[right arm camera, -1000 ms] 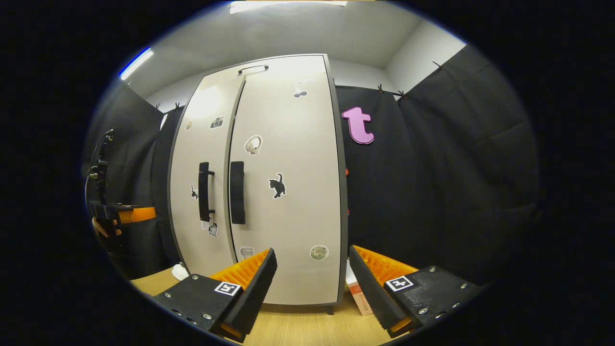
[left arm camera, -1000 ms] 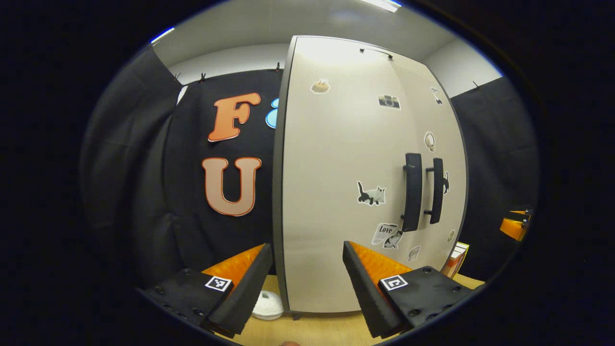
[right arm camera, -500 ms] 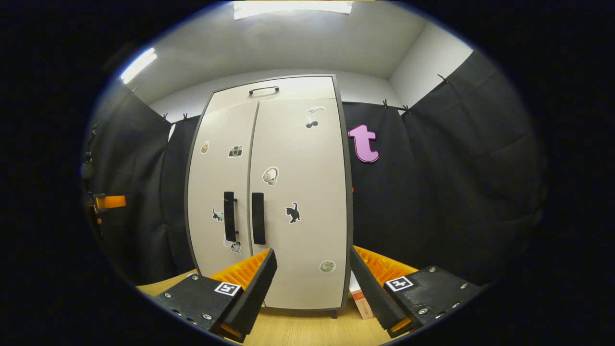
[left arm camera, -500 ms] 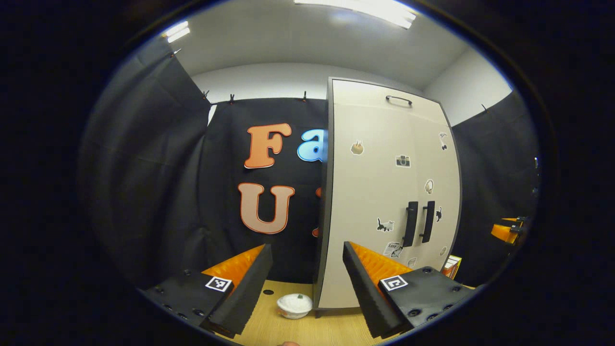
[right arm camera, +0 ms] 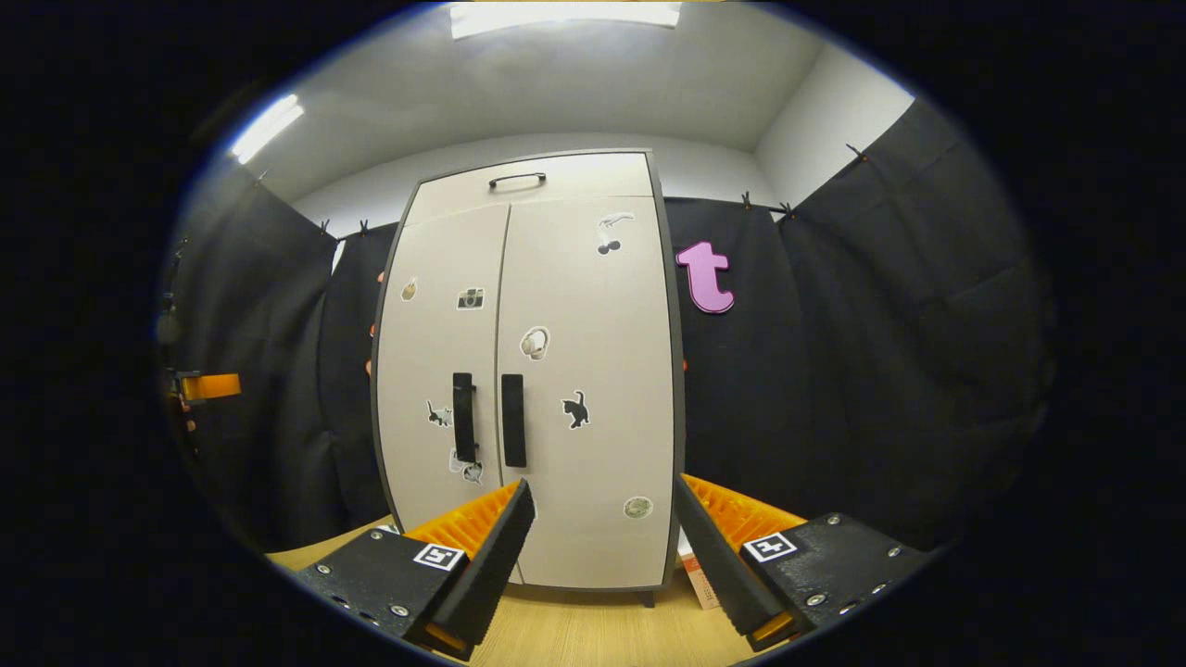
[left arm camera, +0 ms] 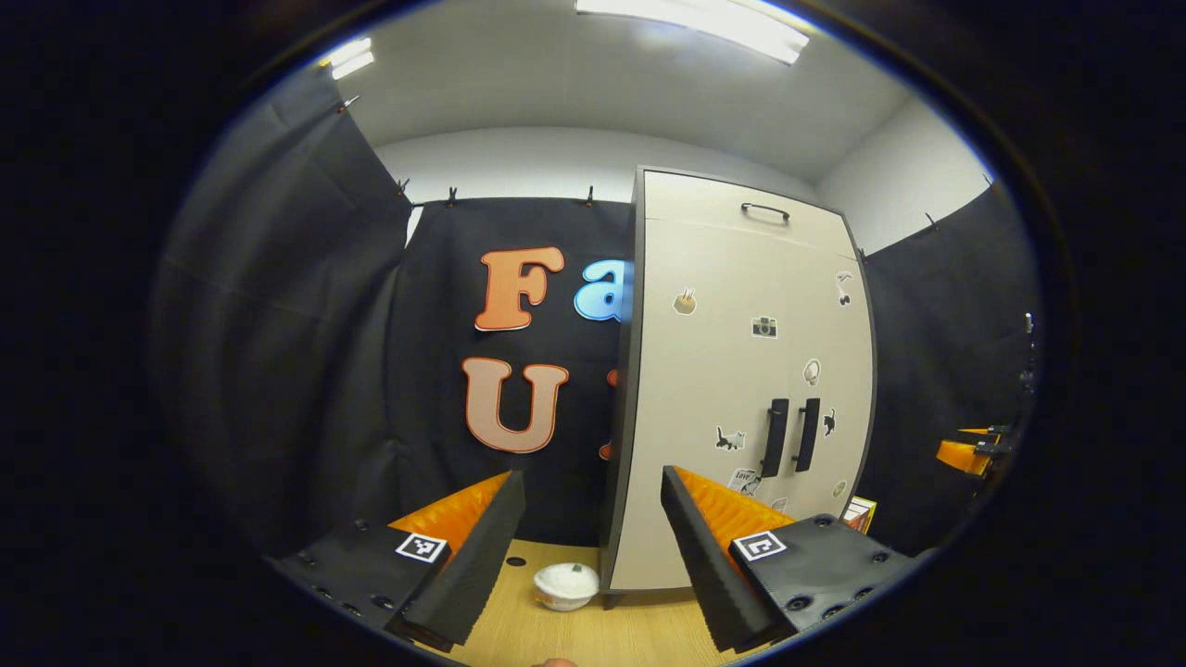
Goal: Grab one shoe with the right hand and put it into the shoe cabinet, grab the other shoe with the left hand and put it into the shoe cabinet; then close the right door with the right hand and the left door with the left hand.
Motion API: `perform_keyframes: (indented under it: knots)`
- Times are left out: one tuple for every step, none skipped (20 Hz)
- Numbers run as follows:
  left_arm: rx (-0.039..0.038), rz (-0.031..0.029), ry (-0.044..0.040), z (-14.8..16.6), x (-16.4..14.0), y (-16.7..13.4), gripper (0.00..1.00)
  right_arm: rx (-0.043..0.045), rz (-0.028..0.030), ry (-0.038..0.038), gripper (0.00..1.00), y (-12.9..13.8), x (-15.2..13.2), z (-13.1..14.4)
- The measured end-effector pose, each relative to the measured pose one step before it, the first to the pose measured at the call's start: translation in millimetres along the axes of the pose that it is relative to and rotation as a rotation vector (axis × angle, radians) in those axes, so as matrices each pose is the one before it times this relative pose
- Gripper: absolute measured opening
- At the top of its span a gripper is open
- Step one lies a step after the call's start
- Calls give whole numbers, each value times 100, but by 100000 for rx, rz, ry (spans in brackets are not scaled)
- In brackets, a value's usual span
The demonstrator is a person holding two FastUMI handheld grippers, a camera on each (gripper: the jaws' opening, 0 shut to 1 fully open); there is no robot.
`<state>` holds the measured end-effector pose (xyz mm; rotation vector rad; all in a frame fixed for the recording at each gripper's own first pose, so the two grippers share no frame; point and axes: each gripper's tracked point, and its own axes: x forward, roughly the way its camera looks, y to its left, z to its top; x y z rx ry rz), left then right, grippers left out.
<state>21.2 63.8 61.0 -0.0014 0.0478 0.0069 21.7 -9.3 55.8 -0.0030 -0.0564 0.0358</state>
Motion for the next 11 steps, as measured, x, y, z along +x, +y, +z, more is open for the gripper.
perform_keyframes:
  knots:
    - [-300, -313, 131, -75, -116, -110, 96, 177, 173, 32, 94, 106, 69, 59]
    - [-283, -124, 171, -1, -129, 46, 96, 369, 284, 85, 94, 214, -29, 39]
    - [13, -236, 134, -55, -110, -27, 96, 293, 435, 199, 94, 203, -35, 35]
    - [254, 105, 4, 151, -128, 66, 96, 255, 442, 188, 94, 262, 2, -27]
    - [349, 402, -247, 93, -144, 179, 96, 204, 295, 217, 94, 236, 35, 23]
    - [288, 265, -344, 137, -65, 222, 96, -113, 328, 119, 94, 263, -33, 22]
    - [186, 386, -284, 106, -66, 131, 96, -201, 182, -70, 94, 186, 142, 44]
    - [317, 335, -295, 132, -124, 177, 96, -252, 231, 42, 94, 206, -48, 108]
    - [494, 205, -132, 148, -115, 169, 96, 55, 165, 184, 94, 112, -81, 114]
    - [562, 193, -4, -49, -90, 128, 96, 321, 121, 312, 94, 140, -45, 35]
    - [502, 123, 17, 24, -128, 89, 96, 361, 224, 100, 94, 72, 31, 57]
